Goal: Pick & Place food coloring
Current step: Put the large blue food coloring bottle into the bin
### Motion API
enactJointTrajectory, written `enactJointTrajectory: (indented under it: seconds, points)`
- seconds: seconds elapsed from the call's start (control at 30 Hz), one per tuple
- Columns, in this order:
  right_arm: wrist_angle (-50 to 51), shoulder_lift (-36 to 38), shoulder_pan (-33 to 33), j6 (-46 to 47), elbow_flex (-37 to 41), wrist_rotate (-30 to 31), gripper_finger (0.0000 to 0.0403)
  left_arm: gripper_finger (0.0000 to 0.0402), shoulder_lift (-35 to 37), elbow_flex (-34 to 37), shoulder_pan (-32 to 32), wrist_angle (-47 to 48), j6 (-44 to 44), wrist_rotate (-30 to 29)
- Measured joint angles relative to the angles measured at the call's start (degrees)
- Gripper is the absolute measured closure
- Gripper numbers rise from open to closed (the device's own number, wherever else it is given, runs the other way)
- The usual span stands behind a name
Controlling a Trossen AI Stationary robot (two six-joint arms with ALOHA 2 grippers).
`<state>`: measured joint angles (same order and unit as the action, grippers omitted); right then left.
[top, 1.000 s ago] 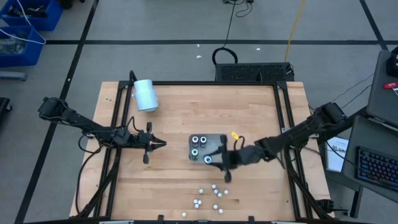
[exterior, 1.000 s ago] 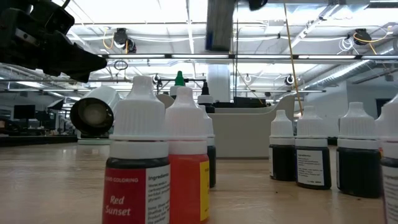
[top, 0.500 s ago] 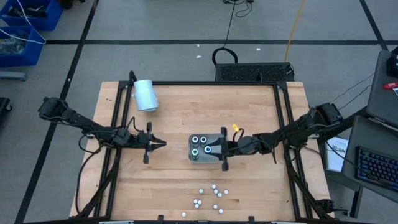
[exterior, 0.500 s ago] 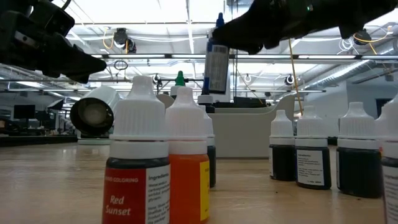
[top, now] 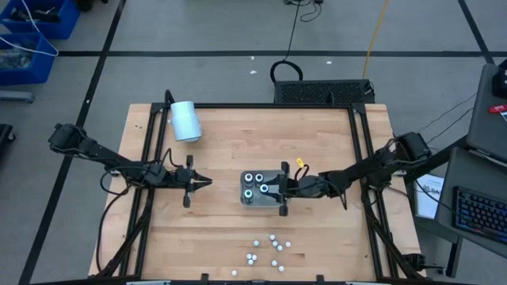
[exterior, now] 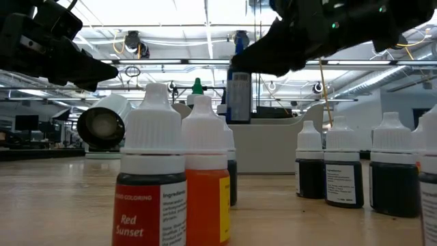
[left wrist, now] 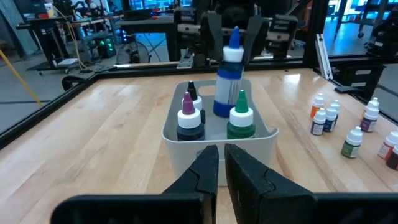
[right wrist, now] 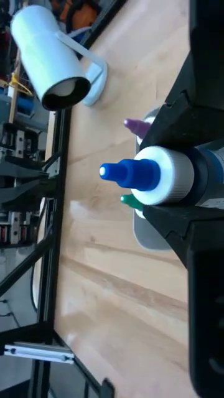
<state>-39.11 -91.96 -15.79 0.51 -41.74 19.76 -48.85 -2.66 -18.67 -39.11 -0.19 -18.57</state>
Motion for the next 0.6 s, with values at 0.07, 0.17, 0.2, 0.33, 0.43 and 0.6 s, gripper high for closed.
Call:
enactJointTrajectory:
  seconds: [0.07,0.17,0.2,0.33,0.43,0.6]
  points:
    - [-1.30,-1.63,0.21,0.56,0.00,-0.03,0.0288,0.0364,0.01,0.00,-0.01,0.00,-0.02,0.00]
    - [-3.01,-3.46,0.60,1.09,0.00,-0.05,0.0286,0.0364,-0.01,0.00,0.00,0.00,-0.02,0.00]
    - [-3.11,-3.88,0.79,1.63,0.00,-0.09,0.0285,0.0364,-0.01,0.00,-0.01,0.00,-0.02,0.00]
    - [-3.52,-5.47,1.32,2.90,0.00,-0.07,0.0285,0.0364,0.01,0.00,0.02,-0.02,-0.02,0.00]
    - [-6.51,-7.45,1.60,3.15,-0.04,-0.16,0.0287,0.0364,0.02,0.00,-0.01,-0.04,-0.02,0.00]
    - [-9.10,-10.53,1.57,3.55,-0.04,-0.34,0.0283,0.0364,0.00,0.00,0.01,-0.06,-0.09,0.00]
